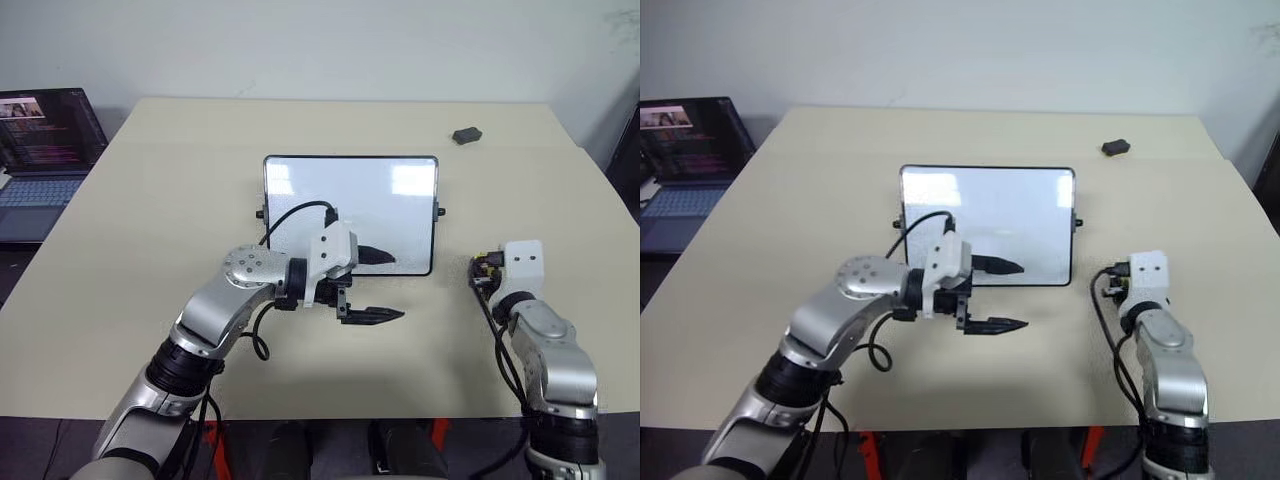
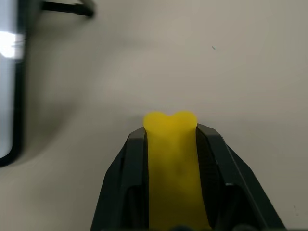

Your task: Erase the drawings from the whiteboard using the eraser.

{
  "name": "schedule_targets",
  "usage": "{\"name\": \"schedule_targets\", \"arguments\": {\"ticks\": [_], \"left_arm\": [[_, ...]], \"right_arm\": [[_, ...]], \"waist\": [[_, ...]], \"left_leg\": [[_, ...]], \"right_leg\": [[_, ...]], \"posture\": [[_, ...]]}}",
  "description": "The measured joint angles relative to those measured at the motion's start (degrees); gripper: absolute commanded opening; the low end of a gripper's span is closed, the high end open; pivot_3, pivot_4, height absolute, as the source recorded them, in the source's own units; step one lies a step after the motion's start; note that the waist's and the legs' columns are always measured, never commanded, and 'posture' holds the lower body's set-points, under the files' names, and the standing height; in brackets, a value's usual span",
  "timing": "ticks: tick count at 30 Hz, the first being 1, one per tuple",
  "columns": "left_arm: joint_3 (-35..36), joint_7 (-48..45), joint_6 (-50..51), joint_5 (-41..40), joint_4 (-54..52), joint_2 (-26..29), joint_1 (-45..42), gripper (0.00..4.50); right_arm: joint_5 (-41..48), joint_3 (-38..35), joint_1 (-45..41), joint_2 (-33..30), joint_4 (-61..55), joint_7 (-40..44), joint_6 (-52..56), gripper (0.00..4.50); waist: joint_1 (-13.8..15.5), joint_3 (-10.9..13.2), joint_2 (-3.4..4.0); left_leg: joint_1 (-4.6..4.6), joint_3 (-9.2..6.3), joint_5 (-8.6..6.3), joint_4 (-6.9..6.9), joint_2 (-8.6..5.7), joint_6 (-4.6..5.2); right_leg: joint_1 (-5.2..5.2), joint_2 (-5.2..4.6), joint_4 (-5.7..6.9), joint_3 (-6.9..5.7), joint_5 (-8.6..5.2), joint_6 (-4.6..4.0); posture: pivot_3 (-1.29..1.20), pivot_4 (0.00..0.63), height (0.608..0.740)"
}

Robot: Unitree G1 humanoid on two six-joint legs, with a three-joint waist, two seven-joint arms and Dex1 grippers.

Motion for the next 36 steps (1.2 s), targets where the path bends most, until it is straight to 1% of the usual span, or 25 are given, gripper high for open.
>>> {"name": "schedule_targets", "arguments": {"ticks": [4,9,11,13,19,20,24,27,31,32,35,36], "left_arm": [[0.3,0.3,0.3,0.0,0.0,-0.2,0.2,4.50],[0.6,1.2,0.5,0.1,-0.2,-0.1,0.9,4.50],[0.6,1.4,0.6,0.1,-0.4,-0.1,1.1,4.50],[0.6,2.1,0.7,0.1,-0.6,-0.2,1.4,4.50],[0.6,2.9,0.9,0.1,-1.1,-0.2,2.1,4.50],[0.7,3.5,0.9,0.3,-1.1,-0.3,2.2,4.50],[2.2,6.9,0.9,0.8,-0.9,-1.4,2.7,4.50],[6.6,11.0,2.0,0.3,-1.1,-1.8,4.0,4.50],[14.5,17.2,6.4,-2.0,-5.4,-1.5,10.6,4.50],[15.6,18.6,7.2,-2.5,-6.6,-1.6,11.9,4.50],[21.0,24.8,9.1,-3.8,-13.0,-3.4,19.9,4.50],[21.6,26.2,9.2,-3.7,-13.7,-3.7,21.5,4.50]], "right_arm": [[1.6,-1.9,-2.2,-1.0,2.2,-1.3,1.7,0.99],[2.8,-2.6,-2.4,-2.0,2.9,-1.6,1.8,0.99],[3.7,-2.7,-2.4,-2.0,2.9,-1.8,1.8,1.70],[3.8,-2.7,-2.3,-2.0,3.1,-2.1,1.7,2.20],[4.5,-2.7,-2.3,-2.1,3.4,-2.2,1.4,4.27],[4.6,-2.7,-2.3,-2.1,3.5,-2.2,1.0,4.48],[5.2,-2.7,-2.2,-2.2,2.5,-2.2,-1.8,4.48],[7.1,-2.2,-1.0,-1.6,-3.2,-1.3,-3.9,4.48],[8.2,0.5,4.7,-1.2,-11.5,0.4,-8.7,4.48],[8.2,1.4,6.1,-1.0,-12.4,0.6,-9.8,4.48],[8.2,6.3,13.1,3.1,-15.5,0.8,-16.1,4.48],[8.1,7.8,14.5,3.6,-15.2,1.3,-17.7,4.48]], "waist": [[0.0,0.0,0.01],[0.0,0.0,0.02],[0.0,0.0,0.02],[0.0,0.0,0.02],[0.1,0.0,0.03],[0.1,0.0,0.03],[0.0,0.0,0.04],[-0.1,-0.1,0.09],[0.0,-0.1,0.10],[0.1,-0.1,0.09],[0.1,-0.1,0.10],[0.1,-0.1,0.10]], "left_leg": [[-0.01,0.03,0.00,0.04,-0.06,0.01],[-0.01,0.02,0.00,0.04,-0.05,0.02],[0.00,0.02,0.00,0.04,-0.05,0.02],[0.00,0.02,0.00,0.04,-0.05,0.02],[0.00,0.02,0.00,0.04,-0.05,0.02],[0.00,0.02,0.00,0.04,-0.05,0.02],[0.00,0.02,0.01,0.05,-0.05,0.03],[0.00,0.01,0.00,0.03,0.01,0.03],[-0.03,-0.03,0.00,0.01,0.01,0.03],[-0.03,-0.03,0.00,0.04,0.00,0.03],[-0.01,-0.03,0.00,0.03,-0.01,0.02],[-0.01,-0.02,0.00,0.04,-0.02,0.02]], "right_leg": [[0.01,-0.04,0.00,0.04,0.01,0.01],[0.01,-0.04,0.02,0.02,0.01,0.01],[0.01,-0.04,0.03,0.02,0.01,0.01],[0.01,-0.04,0.03,0.03,0.01,0.01],[0.00,-0.04,0.04,0.03,0.01,0.01],[0.01,-0.04,0.04,0.03,0.01,0.01],[0.01,-0.04,0.06,0.03,0.01,0.01],[-0.01,-0.03,0.07,0.02,0.01,0.01],[-0.01,-0.05,0.01,0.00,0.00,0.01],[0.00,-0.07,0.01,0.00,0.00,0.01],[0.01,-0.11,0.00,0.00,0.00,0.02],[0.01,-0.12,0.04,0.01,0.00,0.02]], "posture": [[0.00,0.150,0.740],[0.00,0.150,0.740],[0.00,0.150,0.740],[0.00,0.150,0.740],[0.00,0.150,0.740],[0.00,0.150,0.740],[0.00,0.150,0.740],[0.00,0.150,0.740],[0.00,0.150,0.740],[0.00,0.150,0.740],[0.00,0.150,0.740],[0.00,0.150,0.740]]}}
